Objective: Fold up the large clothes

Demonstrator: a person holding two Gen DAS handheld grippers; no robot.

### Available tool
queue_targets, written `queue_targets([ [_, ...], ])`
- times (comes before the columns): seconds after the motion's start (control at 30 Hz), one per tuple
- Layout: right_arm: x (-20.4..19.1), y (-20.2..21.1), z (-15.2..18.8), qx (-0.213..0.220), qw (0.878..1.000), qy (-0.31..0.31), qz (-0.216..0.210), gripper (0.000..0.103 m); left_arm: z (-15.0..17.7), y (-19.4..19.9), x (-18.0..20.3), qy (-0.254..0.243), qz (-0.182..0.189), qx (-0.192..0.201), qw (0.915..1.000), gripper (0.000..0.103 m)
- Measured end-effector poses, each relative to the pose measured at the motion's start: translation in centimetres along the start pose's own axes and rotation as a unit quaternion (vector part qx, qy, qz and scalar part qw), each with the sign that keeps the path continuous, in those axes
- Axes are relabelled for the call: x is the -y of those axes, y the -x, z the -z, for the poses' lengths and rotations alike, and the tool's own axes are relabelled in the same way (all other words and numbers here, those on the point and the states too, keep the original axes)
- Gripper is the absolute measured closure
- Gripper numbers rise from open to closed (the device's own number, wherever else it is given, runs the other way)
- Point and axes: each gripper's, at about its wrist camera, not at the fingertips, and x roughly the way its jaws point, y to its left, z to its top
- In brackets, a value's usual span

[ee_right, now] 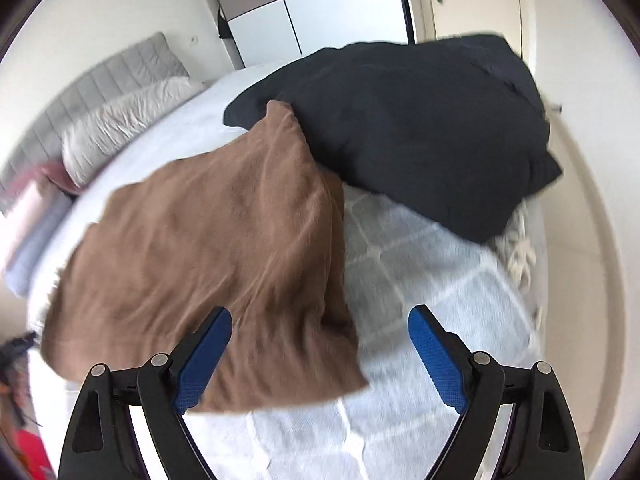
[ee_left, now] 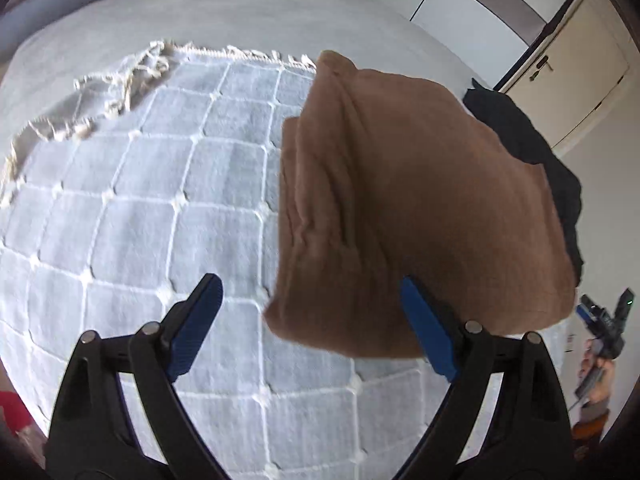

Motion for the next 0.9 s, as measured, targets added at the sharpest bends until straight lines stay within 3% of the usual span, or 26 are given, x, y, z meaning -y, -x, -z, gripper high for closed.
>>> queue_targets([
  [0.13, 2.0, 1.4, 1.1, -0.032, 0.996, -0.057, -0.061, 0.011, 2.6, -1.8, -1.5, 0.066, 0.066, -0.066, 0.9935, 0.012],
  [0.2, 2.8, -0.5, 1.6, -0.057, 0.991, -0.085, -0.084, 0.011, 3.9, -3.1, -2.2, 0.103, 0.093, -0.081, 0.9870, 0.012],
  [0.27, 2.7, -2.7, 1.6, -0.072, 0.988, -0.099, -0.092, 0.011, 4.6, -4.2, -2.6, 0.139, 0.114, -0.066, 0.9816, 0.013],
  [0.43, 1.1, -5.0, 0.0, -0.024, 0.988, -0.110, -0.110, 0.011, 3.5, -5.7, -2.2, 0.188, 0.120, 0.025, 0.9745, 0.020],
  [0.47, 0.9, -5.7, -0.6, -0.017, 0.986, -0.121, -0.116, 0.014, 3.1, -6.0, -2.1, 0.197, 0.111, 0.043, 0.9731, 0.028],
  [0.5, 0.7, -6.6, -1.2, -0.012, 0.984, -0.140, -0.113, 0.017, 2.6, -6.2, -1.8, 0.195, 0.096, 0.053, 0.9748, 0.047],
  [0.53, 1.0, -7.3, -1.8, -0.008, 0.981, -0.160, -0.110, 0.030, 1.9, -6.6, -1.6, 0.197, 0.091, 0.051, 0.9748, 0.055],
  [0.57, 1.0, -7.6, -2.3, -0.009, 0.977, -0.187, -0.101, 0.053, 1.1, -6.5, -1.6, 0.211, 0.099, 0.050, 0.9711, 0.065],
  [0.63, 0.6, -7.1, -4.0, -0.010, 0.968, -0.223, -0.115, 0.071, -0.7, -4.1, -0.5, 0.220, 0.123, 0.072, 0.9651, 0.072],
  [0.67, -0.4, -5.7, -5.1, 0.004, 0.971, -0.208, -0.121, 0.075, -1.7, -1.9, 0.8, 0.199, 0.133, 0.096, 0.9661, 0.075],
  [0.73, -3.9, -1.1, -7.4, 0.046, 0.981, -0.141, -0.129, 0.079, -2.9, 3.0, 3.4, 0.144, 0.134, 0.142, 0.9701, 0.076],
  [0.8, -6.1, 3.1, -8.3, 0.067, 0.983, -0.101, -0.140, 0.079, -2.6, 7.6, 4.5, 0.102, 0.133, 0.178, 0.9696, 0.076],
  [0.9, -6.7, 7.4, -6.8, 0.072, 0.981, -0.074, -0.162, 0.079, 0.5, 12.2, 2.3, 0.083, 0.140, 0.192, 0.9680, 0.075],
])
